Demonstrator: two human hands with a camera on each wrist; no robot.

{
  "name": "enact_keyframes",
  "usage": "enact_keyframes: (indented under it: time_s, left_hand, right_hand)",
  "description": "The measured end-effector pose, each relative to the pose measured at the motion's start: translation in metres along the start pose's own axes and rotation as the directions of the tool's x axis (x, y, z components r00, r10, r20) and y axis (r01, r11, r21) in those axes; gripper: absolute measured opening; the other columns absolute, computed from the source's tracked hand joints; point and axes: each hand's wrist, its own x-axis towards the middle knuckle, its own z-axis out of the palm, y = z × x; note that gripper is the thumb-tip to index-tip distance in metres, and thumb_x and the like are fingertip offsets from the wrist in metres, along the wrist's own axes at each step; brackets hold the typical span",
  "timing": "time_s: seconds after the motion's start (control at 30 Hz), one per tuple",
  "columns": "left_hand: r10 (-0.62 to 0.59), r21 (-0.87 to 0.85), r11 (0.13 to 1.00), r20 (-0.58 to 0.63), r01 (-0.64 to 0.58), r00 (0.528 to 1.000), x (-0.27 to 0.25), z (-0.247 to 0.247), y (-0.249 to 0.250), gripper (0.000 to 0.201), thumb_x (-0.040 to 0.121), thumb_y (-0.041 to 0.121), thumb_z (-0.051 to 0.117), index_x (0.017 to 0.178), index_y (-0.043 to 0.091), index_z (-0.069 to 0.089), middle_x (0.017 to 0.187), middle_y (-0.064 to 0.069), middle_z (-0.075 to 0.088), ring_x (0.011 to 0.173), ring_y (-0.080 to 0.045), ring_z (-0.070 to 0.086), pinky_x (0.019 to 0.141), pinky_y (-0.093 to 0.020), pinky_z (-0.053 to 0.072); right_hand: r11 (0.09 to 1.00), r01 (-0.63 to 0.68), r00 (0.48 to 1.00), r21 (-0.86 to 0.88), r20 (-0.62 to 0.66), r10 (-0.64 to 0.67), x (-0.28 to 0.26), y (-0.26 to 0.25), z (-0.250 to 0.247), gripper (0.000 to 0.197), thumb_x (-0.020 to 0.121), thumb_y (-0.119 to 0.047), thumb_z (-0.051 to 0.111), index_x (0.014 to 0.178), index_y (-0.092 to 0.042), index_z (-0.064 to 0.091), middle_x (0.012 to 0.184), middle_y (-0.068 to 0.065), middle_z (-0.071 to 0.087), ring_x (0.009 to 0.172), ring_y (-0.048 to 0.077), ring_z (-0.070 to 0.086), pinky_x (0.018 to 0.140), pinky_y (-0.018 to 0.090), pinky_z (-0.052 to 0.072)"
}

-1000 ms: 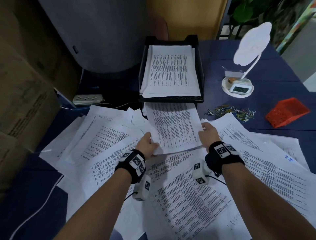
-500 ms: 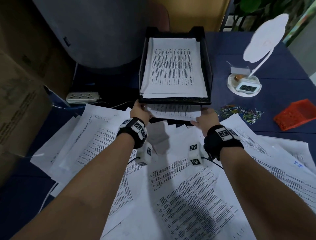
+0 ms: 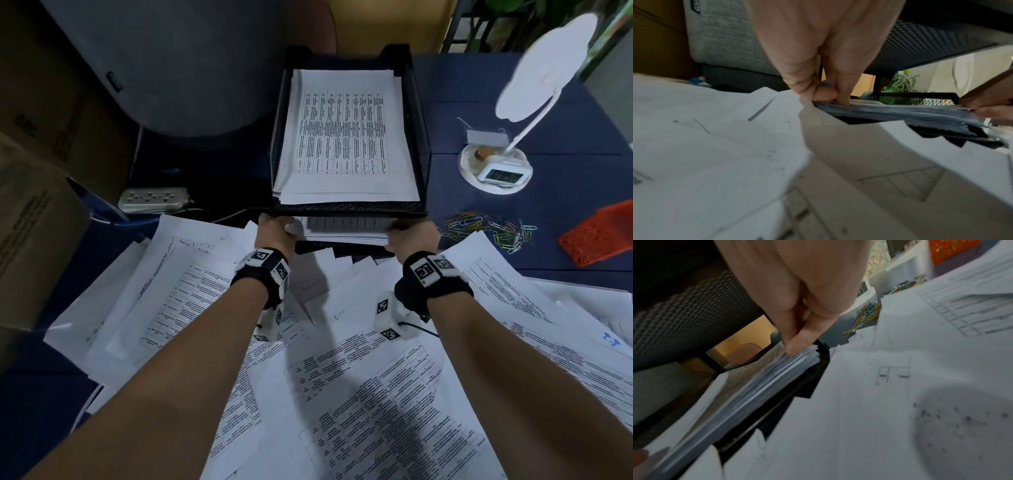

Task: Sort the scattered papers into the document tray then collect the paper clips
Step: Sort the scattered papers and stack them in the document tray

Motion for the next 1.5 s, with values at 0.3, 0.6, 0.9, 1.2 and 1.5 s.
enact_keyframes:
  time_s: [0.3, 0.6, 0.9, 1.2, 1.5]
  left_hand:
    - [0.062, 0.105, 0.993, -0.040, -0.057, 0.997, -0.012, -0.007, 0.001, 0.026, 0.092, 0.011, 0.047, 0.111, 0.007, 0.064, 0.110, -0.013, 0.059, 0.104, -0.032, 0.057, 0.075, -0.026, 0.038]
    - [0.169, 0.064, 0.982, 0.110, -0.177, 0.979, -0.086, 0.013, -0.019, 0.026, 0.090, 0.009, 0.050, 0.111, 0.009, 0.065, 0.116, -0.014, 0.051, 0.092, -0.028, 0.054, 0.081, -0.024, 0.042]
    - [0.341, 0.290, 0.844, 0.356, -0.450, 0.870, -0.160, 0.042, -0.004, 0.048, 0.084, 0.040, 0.034, 0.093, 0.008, 0.068, 0.097, -0.014, 0.062, 0.089, -0.032, 0.059, 0.074, -0.036, 0.051]
    - [0.220, 0.300, 0.861, 0.510, -0.412, 0.831, -0.208, 0.075, 0.013, 0.070, 0.070, 0.049, 0.076, 0.123, 0.015, 0.045, 0.119, -0.007, 0.044, 0.111, -0.026, 0.049, 0.090, -0.040, 0.049]
    - [0.098, 0.265, 0.924, 0.536, -0.277, 0.839, -0.209, 0.080, 0.029, 0.029, 0.080, 0.025, 0.070, 0.104, 0.010, 0.063, 0.104, -0.009, 0.067, 0.092, -0.026, 0.063, 0.078, -0.031, 0.053]
  right_hand:
    - [0.983, 0.179, 0.983, -0.043, 0.038, -0.178, -0.007, 0.018, -0.010, 0.029, 0.092, -0.002, 0.047, 0.105, -0.005, 0.072, 0.113, 0.015, 0.068, 0.103, 0.034, 0.062, 0.085, 0.027, 0.047]
    - [0.993, 0.072, 0.996, -0.095, 0.055, -0.067, -0.047, 0.067, -0.034, 0.023, 0.088, -0.005, 0.054, 0.103, -0.010, 0.071, 0.115, 0.014, 0.067, 0.105, 0.032, 0.061, 0.090, 0.031, 0.049]
    - [0.862, -0.084, 0.988, -0.499, 0.071, 0.137, -0.075, 0.125, -0.082, 0.039, 0.086, -0.013, 0.050, 0.123, -0.026, 0.055, 0.125, 0.008, 0.053, 0.118, 0.032, 0.047, 0.095, 0.046, 0.047]
    - [0.838, -0.033, 0.979, -0.545, 0.153, 0.138, -0.087, 0.150, -0.108, 0.058, 0.081, -0.010, 0.061, 0.136, -0.022, 0.045, 0.132, 0.009, 0.048, 0.125, 0.033, 0.042, 0.095, 0.049, 0.048]
    - [0.836, 0.016, 0.973, -0.549, 0.201, 0.114, -0.088, 0.161, -0.117, 0.067, 0.079, -0.020, 0.072, 0.139, -0.022, 0.042, 0.142, 0.006, 0.039, 0.135, 0.029, 0.032, 0.107, 0.049, 0.036]
